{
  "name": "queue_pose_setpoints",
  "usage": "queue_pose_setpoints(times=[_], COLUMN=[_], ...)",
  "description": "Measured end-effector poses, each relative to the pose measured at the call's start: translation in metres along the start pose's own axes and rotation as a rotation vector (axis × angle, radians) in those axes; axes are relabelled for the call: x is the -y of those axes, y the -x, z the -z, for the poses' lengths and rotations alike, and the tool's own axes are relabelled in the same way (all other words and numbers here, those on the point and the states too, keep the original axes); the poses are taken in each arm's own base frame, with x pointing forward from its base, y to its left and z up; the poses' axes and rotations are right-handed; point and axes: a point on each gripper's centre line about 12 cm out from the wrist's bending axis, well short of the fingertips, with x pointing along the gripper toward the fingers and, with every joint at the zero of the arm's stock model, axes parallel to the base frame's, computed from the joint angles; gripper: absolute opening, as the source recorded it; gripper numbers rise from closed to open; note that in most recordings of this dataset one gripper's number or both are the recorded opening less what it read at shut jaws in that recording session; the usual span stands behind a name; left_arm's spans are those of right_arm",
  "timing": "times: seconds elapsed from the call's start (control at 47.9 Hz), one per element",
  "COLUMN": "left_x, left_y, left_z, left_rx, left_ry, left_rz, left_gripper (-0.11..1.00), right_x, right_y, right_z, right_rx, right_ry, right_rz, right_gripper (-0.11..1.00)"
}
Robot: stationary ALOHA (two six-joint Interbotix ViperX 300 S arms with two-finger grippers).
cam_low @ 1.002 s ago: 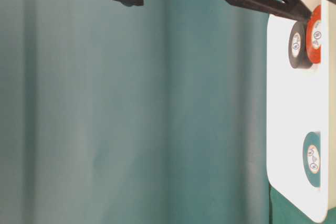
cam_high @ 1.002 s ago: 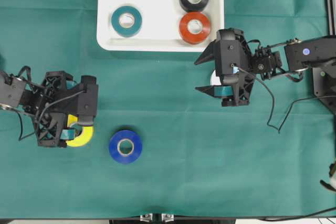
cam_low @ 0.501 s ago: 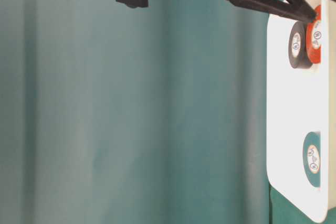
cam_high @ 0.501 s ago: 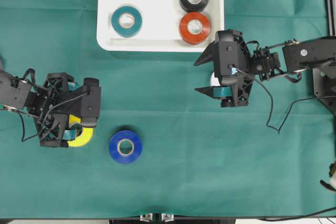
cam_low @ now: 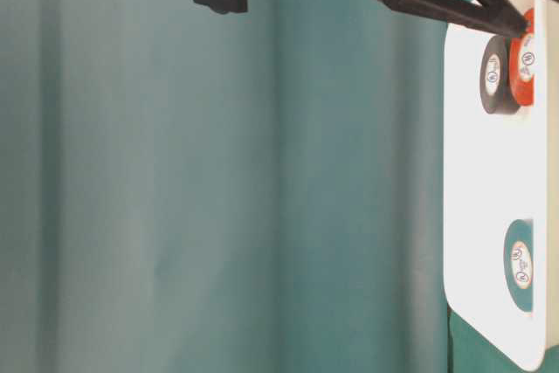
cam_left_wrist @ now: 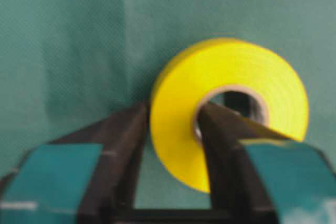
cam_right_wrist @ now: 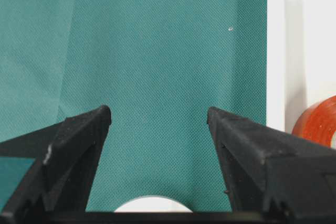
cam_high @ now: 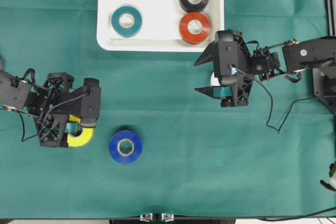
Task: Put the tape alternately from left to right into the white case.
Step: 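Lower the left gripper into the yellow tape roll's hole and grasp, then lift the yellow tape with the left gripper and lower it into the tray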
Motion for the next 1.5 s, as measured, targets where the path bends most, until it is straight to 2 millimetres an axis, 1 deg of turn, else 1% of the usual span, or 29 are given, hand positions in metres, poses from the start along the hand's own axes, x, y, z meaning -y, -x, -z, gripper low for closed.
queue_pose_setpoints(times=[0.543,0.626,0.793,1.086,1.378,1.503], left_x=[0.000,0.001,0.003,0.006,0.005,-0.003], left_y=[0.002,0.006,0.021,0.045,0.048,0.051], left_z=[-0.002,-0.004,-0.010,-0.015,-0.015,-0.022], left_rx=[0.009,0.022,0.063,0.056,0.058,0.101], left_ry=[0.003,0.004,0.002,-0.002,-0.008,0.018], left_rz=[0.002,0.006,0.020,0.021,0.021,0.017], left_gripper=[-0.03,-0.03,-0.03,-0.03,-0.03,-0.03], right_x=[0.000,0.001,0.000,0.001,0.001,0.000], right_y=[0.000,0.000,0.000,0.000,0.000,0.000], right_z=[0.000,0.000,0.000,-0.002,-0.003,-0.003], right_rx=[0.000,0.002,0.000,0.005,0.006,0.006], right_ry=[0.002,0.001,0.000,-0.002,-0.002,0.002], right_rz=[0.000,0.002,0.000,0.002,0.002,-0.001], right_gripper=[0.82,0.82,0.82,0.82,0.82,0.82])
